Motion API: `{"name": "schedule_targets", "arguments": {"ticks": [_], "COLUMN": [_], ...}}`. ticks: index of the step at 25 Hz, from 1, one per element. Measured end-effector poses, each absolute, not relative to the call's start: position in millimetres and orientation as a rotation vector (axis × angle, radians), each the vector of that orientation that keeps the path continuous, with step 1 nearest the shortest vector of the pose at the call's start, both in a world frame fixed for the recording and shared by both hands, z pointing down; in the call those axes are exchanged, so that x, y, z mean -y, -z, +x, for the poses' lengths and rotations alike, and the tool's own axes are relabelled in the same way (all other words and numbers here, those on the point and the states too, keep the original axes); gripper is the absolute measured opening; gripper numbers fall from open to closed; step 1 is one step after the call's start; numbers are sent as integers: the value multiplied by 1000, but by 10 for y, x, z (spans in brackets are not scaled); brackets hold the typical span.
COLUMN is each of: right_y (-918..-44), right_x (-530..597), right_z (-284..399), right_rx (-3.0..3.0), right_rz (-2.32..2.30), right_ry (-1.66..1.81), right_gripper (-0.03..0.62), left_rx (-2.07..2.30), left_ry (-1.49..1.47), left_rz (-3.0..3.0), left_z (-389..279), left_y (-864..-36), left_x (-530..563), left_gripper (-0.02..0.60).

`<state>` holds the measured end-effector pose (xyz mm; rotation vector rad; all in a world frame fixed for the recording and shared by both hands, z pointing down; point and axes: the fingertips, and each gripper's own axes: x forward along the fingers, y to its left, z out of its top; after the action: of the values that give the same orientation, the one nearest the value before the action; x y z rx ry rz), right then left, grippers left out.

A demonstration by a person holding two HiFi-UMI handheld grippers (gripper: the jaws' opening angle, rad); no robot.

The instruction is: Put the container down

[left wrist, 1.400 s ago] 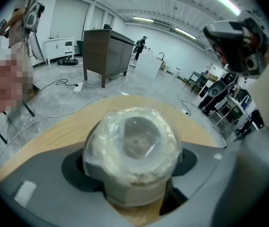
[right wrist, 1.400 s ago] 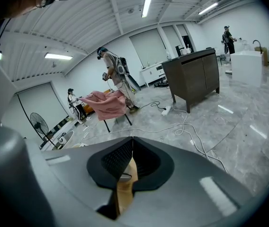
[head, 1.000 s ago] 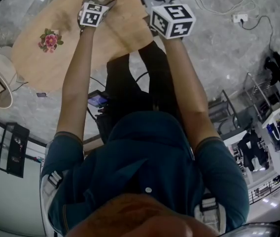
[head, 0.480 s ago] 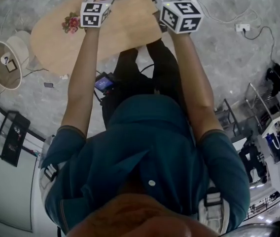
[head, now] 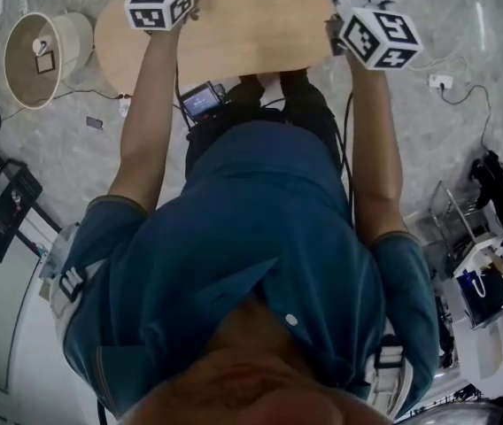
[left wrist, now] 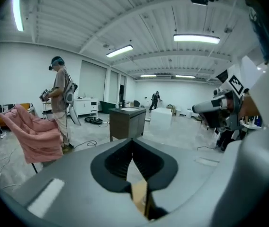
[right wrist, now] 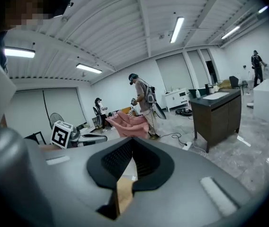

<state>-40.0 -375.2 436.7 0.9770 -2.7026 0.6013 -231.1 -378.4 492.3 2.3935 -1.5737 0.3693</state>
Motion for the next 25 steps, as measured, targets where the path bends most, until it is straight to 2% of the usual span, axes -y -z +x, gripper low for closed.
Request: {"name": "schedule_targets", "arguments": {"ticks": [4, 9, 18, 25], "right_y": [-3796, -3204, -2502, -2185], "right_x": [3420, 2955, 2424, 2232], "right_z": [-750, -1077, -1193, -1204], "right_rx": [2806, 2847, 2926, 2956], "right_rz": [872, 749, 671, 650], "right_ry": [-493, -265, -194, -97], "right_gripper": [9, 6, 6, 6], "left_rx": [1644, 1657, 1674, 1674], "left_ry": [-271, -222, -148, -126], "left_rz": [2415, 2497, 2684, 2808], "left_z": [-2688, -2847, -2743, -2586], "left_y": [-4299, -3702, -2667, -2211], "left_x": [3553, 3248, 2618, 2311], "left_gripper": [-2, -2, 8, 12]}}
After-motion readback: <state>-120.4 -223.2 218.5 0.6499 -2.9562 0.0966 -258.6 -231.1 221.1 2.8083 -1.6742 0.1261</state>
